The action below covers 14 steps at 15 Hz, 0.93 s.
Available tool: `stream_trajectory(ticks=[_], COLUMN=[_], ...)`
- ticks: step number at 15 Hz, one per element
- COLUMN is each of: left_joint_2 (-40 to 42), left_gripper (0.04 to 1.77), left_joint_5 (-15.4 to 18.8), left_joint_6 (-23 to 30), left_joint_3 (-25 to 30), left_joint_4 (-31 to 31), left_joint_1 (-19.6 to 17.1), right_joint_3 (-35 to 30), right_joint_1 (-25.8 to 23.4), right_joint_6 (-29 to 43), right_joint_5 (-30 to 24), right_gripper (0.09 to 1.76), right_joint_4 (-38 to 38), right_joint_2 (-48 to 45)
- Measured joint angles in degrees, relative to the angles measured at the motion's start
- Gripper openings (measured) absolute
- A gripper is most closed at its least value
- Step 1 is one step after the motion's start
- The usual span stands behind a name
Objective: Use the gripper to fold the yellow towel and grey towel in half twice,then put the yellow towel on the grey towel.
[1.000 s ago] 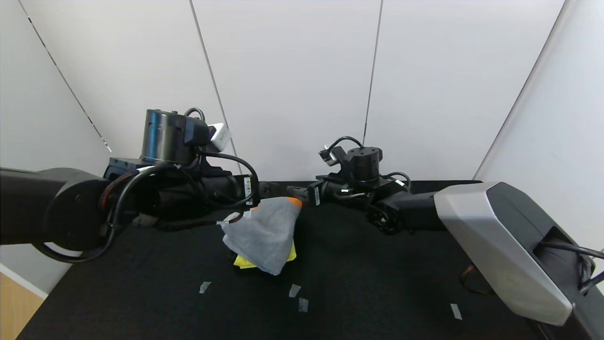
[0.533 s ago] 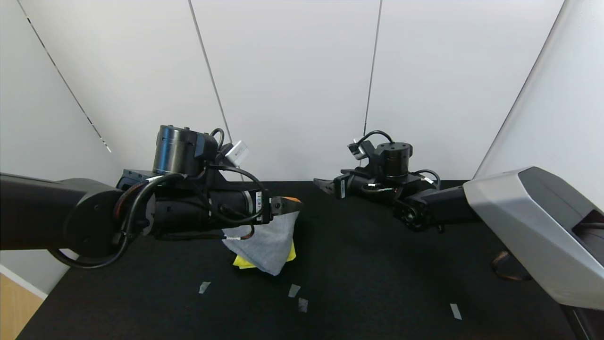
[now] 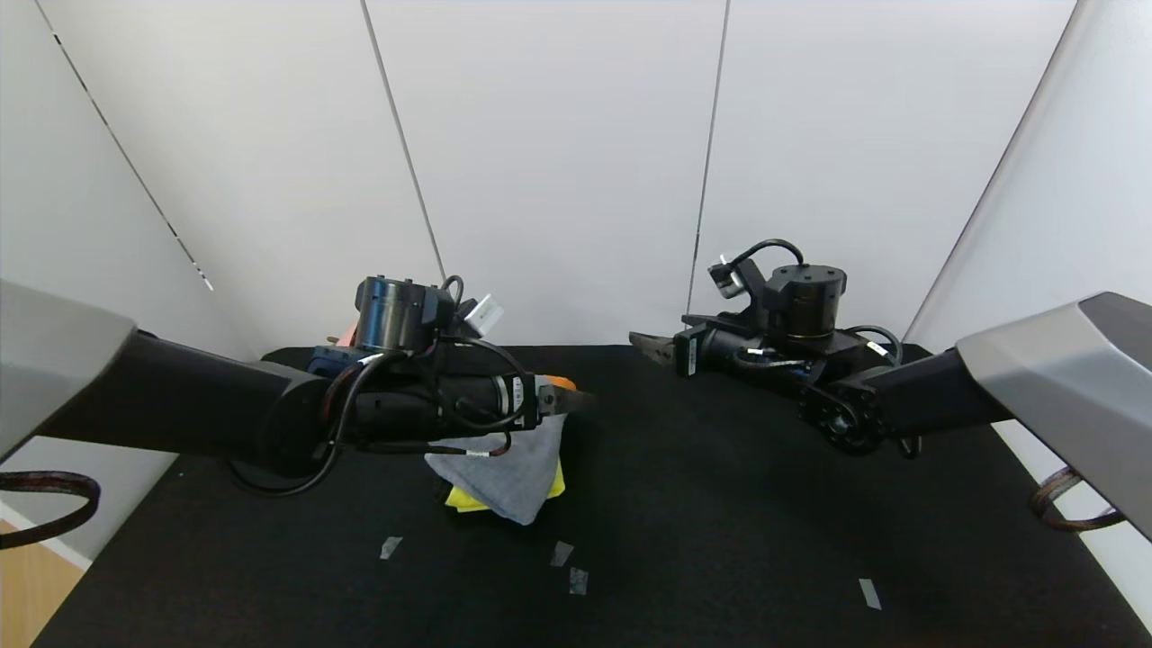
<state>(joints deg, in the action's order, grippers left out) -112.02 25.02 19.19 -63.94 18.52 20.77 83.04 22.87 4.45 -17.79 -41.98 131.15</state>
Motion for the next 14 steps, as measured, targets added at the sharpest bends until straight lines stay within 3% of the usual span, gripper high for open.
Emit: stream_trajectory(ticks=[7,14], left_joint_2=[-7.5,-13.3], left_gripper=[1.72,1.72], left_joint_5=[2.6,3.1], left_joint_6=[0.1,0.0], left_joint_3=[-4.2,-4.4], left_joint_4=[4.8,10.4], left_joint_1=[-1.1,-1.8], right_joint_3=[-9.7,-13.6], right_joint_1=[-0.5,-0.7], right_joint_6=[0.0,0.0], right_joint_5=[0.1,0.0], right_gripper=[1.7,1.71], right_joint_4=[-6.8,-9.5], right_joint_2=[-3.7,-3.9])
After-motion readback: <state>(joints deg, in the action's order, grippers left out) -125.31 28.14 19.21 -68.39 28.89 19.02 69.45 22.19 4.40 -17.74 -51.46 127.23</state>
